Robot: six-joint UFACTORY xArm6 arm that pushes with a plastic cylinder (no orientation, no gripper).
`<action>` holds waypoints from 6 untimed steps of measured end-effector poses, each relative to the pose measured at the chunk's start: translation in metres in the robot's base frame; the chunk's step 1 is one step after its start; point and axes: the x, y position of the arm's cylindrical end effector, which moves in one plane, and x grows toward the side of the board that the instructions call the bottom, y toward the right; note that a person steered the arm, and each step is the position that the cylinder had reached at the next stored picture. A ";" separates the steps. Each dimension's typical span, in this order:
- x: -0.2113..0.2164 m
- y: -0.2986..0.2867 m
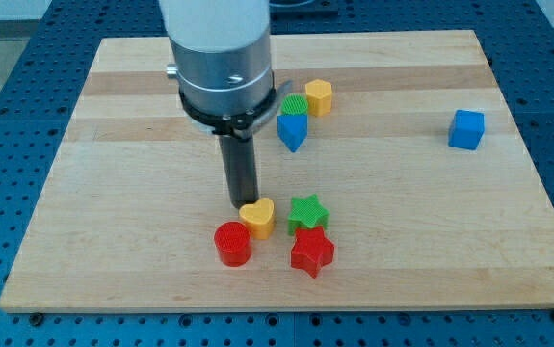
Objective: Move your arm to the center of the board
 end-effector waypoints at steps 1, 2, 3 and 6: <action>-0.032 -0.013; -0.073 -0.021; -0.117 -0.019; -0.148 0.059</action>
